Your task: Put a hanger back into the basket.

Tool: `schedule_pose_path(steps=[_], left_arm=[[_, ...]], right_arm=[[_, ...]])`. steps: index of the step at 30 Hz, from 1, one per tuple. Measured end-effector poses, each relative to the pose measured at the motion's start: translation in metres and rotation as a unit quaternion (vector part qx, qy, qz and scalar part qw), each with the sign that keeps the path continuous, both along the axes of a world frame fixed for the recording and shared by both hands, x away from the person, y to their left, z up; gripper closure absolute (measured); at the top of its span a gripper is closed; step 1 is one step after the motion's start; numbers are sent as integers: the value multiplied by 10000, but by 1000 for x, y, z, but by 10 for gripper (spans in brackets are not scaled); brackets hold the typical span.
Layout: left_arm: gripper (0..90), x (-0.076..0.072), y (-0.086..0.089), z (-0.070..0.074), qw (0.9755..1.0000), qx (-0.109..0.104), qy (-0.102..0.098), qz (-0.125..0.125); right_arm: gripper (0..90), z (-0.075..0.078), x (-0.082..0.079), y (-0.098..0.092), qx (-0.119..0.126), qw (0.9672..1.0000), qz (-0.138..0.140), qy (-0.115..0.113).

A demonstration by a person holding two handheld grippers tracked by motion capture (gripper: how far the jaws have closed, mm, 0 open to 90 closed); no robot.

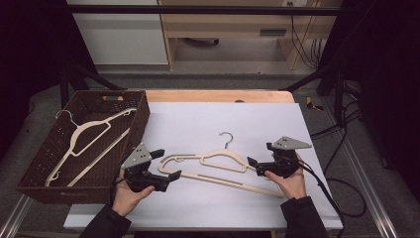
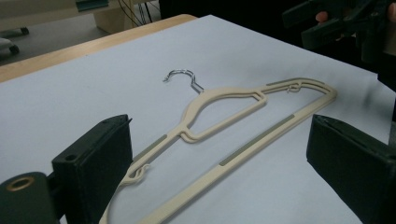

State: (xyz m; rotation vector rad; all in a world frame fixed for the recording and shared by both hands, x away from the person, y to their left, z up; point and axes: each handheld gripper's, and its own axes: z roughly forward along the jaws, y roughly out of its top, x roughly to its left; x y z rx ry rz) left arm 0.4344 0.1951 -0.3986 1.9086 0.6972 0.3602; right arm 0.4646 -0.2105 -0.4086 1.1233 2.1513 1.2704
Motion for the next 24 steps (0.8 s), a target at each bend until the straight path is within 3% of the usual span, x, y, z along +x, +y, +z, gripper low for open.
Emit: schedule_pose_path(steps=[6, 10, 14, 18, 24], left_arm=[[87, 2, -3, -6, 9999, 99, 98, 16], [89, 3, -2, -8, 9999, 118, 112, 47], [91, 3, -2, -10, 9998, 167, 136, 37], [93, 3, -2, -10, 9998, 172, 126, 44], [97, 4, -1, -11, 9997, 189, 129, 74]], right_arm=[[161, -6, 15, 15, -77, 9997, 136, 177], [189, -13, 26, 27, -323, 9985, 243, 370], [228, -22, 41, 39, -410, 9975, 285, 509], [281, -35, 52, 47, -523, 9957, 279, 716], [376, -49, 55, 52, -833, 9917, 370, 912]])
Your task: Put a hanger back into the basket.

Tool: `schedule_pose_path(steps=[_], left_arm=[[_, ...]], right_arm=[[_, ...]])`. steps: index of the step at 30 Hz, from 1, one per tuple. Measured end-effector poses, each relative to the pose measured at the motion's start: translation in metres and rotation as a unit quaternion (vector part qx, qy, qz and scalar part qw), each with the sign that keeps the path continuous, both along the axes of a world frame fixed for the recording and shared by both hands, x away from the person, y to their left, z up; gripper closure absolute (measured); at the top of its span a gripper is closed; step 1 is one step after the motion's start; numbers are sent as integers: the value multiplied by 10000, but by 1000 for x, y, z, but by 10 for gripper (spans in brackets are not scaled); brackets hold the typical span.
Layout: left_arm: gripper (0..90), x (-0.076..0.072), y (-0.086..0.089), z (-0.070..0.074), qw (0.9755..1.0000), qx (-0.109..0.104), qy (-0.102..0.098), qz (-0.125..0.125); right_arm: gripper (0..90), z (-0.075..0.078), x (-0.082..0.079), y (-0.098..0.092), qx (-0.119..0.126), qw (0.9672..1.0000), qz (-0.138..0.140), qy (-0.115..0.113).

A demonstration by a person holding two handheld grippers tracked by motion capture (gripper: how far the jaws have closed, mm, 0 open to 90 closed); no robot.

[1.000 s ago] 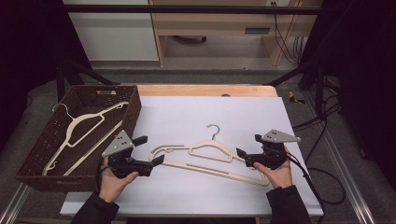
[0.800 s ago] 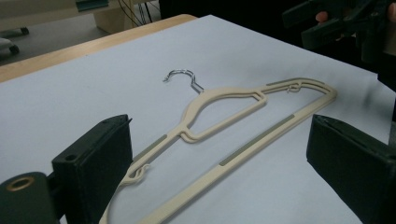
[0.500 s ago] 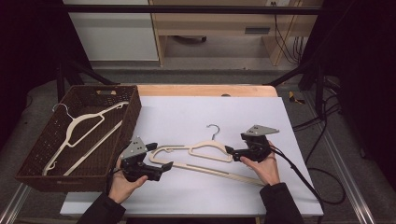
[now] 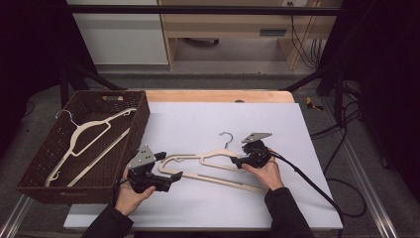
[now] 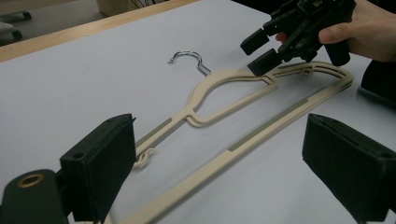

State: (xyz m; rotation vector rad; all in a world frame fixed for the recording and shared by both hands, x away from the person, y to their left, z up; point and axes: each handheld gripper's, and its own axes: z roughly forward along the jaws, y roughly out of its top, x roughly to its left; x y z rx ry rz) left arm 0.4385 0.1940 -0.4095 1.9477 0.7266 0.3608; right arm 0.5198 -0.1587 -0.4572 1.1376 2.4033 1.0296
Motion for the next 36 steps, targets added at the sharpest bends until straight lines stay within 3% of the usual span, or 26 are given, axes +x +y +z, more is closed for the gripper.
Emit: schedule_pose_path(steps=[8, 18, 23, 31, 36], left_arm=[[94, 2, -1, -3, 10000, 28, 52, -7], [92, 3, -2, -4, 9999, 47, 96, 19], [96, 4, -3, -5, 9999, 58, 103, -5], [110, 12, -13, -4, 9997, 136, 177, 11], [117, 26, -28, -1, 9997, 137, 218, -28]], right_arm=[[537, -12, 5, 5, -175, 9994, -95, 280], [729, -14, 5, 3, -380, 9989, -17, 267], [743, -12, 5, 3, -287, 9986, -105, 427], [748, -11, 6, 1, -191, 9988, -123, 425], [751, -8, 5, 0, -95, 9989, -141, 427]])
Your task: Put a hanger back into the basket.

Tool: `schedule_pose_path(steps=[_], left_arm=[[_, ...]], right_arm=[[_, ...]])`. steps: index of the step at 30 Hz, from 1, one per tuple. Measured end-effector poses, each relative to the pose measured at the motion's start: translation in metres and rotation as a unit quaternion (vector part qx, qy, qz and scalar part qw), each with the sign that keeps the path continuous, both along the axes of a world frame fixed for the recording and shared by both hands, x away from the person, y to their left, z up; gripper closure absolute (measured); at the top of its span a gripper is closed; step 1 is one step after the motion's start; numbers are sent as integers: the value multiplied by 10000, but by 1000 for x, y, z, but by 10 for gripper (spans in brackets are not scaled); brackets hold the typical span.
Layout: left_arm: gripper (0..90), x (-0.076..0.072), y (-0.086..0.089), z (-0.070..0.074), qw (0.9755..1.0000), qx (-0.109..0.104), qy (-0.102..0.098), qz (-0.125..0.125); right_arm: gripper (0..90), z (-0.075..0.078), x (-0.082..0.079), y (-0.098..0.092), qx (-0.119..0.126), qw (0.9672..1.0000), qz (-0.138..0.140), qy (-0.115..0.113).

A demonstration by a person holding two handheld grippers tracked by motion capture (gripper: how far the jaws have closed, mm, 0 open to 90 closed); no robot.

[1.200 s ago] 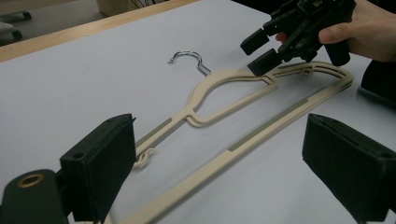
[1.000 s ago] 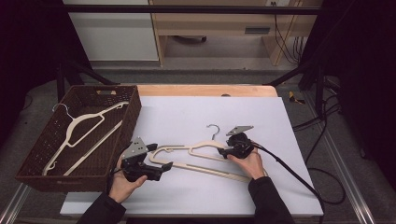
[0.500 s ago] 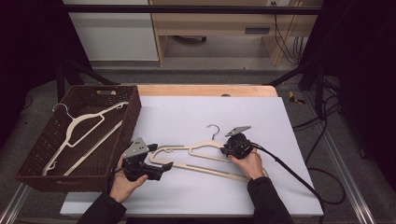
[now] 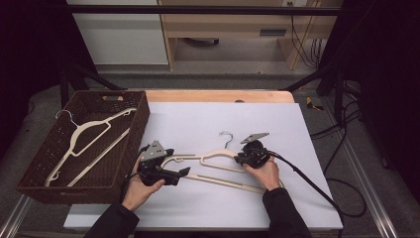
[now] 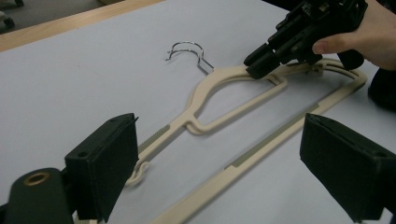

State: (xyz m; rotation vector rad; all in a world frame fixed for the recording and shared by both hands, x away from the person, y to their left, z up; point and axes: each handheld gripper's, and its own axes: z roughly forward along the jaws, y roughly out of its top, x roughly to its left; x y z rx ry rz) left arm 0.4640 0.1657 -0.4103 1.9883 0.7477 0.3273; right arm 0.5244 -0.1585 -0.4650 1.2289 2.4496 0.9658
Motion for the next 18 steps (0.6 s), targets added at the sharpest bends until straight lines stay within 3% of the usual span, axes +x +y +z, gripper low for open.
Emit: schedule_pose_path(steps=[10, 18], left_arm=[[132, 36, -43, -6, 9987, 464, 147, -143], [166, 58, -65, -16, 9968, 723, 315, -132]], right_arm=[[753, 2, -1, -1, 2, 10000, 18, -47], [754, 4, -1, -3, 13, 9998, 121, -137]])
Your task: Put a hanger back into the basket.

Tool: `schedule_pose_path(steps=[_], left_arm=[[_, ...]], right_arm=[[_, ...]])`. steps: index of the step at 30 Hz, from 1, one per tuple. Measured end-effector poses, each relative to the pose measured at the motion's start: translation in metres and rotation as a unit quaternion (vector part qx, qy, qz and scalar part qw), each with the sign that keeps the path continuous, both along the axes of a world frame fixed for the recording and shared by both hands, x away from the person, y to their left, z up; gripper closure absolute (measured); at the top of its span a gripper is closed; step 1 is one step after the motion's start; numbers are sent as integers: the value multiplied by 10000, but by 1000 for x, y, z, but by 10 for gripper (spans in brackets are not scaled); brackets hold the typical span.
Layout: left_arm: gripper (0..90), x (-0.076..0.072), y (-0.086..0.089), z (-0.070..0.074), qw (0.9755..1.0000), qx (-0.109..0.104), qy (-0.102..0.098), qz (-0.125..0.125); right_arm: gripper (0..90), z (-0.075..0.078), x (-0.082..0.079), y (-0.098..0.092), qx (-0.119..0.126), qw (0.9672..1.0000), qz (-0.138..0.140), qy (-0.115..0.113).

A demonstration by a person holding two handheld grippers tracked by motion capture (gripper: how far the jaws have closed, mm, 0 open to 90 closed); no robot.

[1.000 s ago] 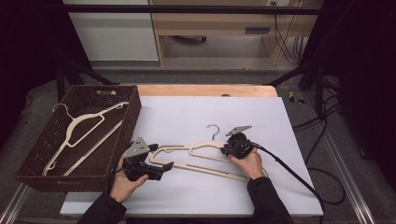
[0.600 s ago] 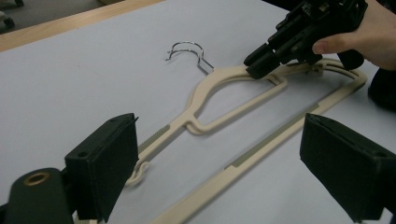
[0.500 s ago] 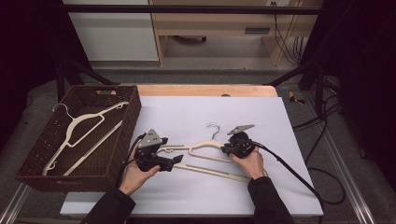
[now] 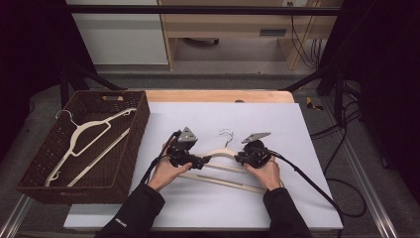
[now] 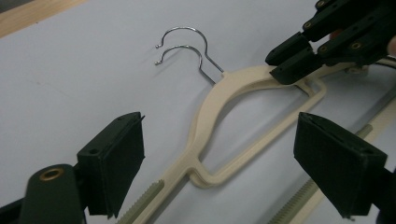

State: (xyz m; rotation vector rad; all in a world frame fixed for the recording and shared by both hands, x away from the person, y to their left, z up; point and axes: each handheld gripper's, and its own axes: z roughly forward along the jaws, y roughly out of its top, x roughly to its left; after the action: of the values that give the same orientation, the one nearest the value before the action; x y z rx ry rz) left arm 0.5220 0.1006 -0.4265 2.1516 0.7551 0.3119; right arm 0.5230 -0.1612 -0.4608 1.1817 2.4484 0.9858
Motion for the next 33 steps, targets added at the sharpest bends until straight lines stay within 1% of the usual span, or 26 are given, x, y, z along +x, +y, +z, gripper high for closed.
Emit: schedule_pose_path(steps=[1, 2, 3, 5, 6, 8, 9, 10, 11, 12, 13, 14, 16, 17, 18, 19, 22, 23, 24, 26, 27, 28, 29, 31, 33], left_arm=[[169, 3, -2, -2, 10000, 56, 24, -16], [172, 5, -5, -3, 9999, 109, 45, -16], [174, 8, -7, -5, 9998, 175, 26, -22], [184, 13, -11, -10, 9996, 249, 78, -44], [189, 15, -14, -12, 9995, 288, 107, -63], [198, 19, -19, -16, 9988, 463, 122, -100], [203, 20, -22, -18, 9987, 488, 136, -106], [210, 21, -24, -19, 9981, 582, 139, -141], [217, 22, -26, -20, 9977, 643, 143, -169], [224, 24, -28, -22, 9975, 657, 168, -188], [232, 25, -30, -22, 9972, 697, 165, -207], [244, 26, -32, -24, 9973, 698, 136, -180], [279, 30, -36, -27, 9965, 805, 157, -177], [288, 31, -37, -29, 9965, 813, 138, -144], [309, 32, -38, -29, 9960, 878, 123, -103], [333, 34, -40, -31, 9963, 834, 148, -117], [381, 37, -44, -35, 9950, 975, 122, -151], [423, 38, -44, -36, 9951, 974, 114, -130], [423, 38, -45, -37, 9952, 960, 135, -127], [458, 39, -45, -38, 9954, 926, 157, -171], [481, 39, -46, -39, 9954, 930, 158, -190], [514, 39, -47, -39, 9953, 928, 176, -221], [543, 39, -46, -38, 9942, 1026, 174, -289], [593, 37, -47, -37, 9943, 998, 200, -315], [646, 36, -48, -36, 9937, 1031, 192, -388]], right_arm=[[754, 1, -1, 1, 16, 10000, -77, 43], [754, 1, -1, 1, 26, 10000, -62, 29], [754, 1, -1, 1, 37, 10000, -68, 24], [754, 1, -1, 0, 36, 10000, -12, 16], [754, 2, -1, 0, 32, 10000, -59, 33], [755, 2, -1, 0, 43, 10000, -43, 17], [755, 2, -2, 0, 20, 10000, -47, 5], [755, 3, -2, 0, 40, 10000, -20, 6], [755, 3, -1, -1, 55, 10000, 28, -46], [756, 4, -2, -1, 71, 10000, -3, -53], [756, 4, -1, -1, 63, 10000, 32, -66], [757, 5, -2, -1, 110, 9999, 23, -65], [757, 5, -2, -2, 88, 9999, 61, -75], [758, 6, -3, -1, 131, 9999, 15, -40], [758, 6, -3, -1, 150, 9999, 23, -59], [758, 7, -3, -1, 145, 9999, 48, -67], [760, 8, -3, -3, 150, 9997, 136, -139], [760, 9, -4, -2, 191, 9997, 92, -124], [760, 9, -4, -2, 191, 9997, 92, -124], [761, 10, -5, -2, 206, 9996, 99, -147], [761, 10, -6, -2, 221, 9996, 81, -140], [762, 11, -6, -3, 207, 9995, 140, -167], [762, 11, -6, -2, 247, 9995, 100, -159], [762, 12, -6, -3, 215, 9995, 139, -166], [763, 13, -7, -3, 251, 9995, 133, -158]])
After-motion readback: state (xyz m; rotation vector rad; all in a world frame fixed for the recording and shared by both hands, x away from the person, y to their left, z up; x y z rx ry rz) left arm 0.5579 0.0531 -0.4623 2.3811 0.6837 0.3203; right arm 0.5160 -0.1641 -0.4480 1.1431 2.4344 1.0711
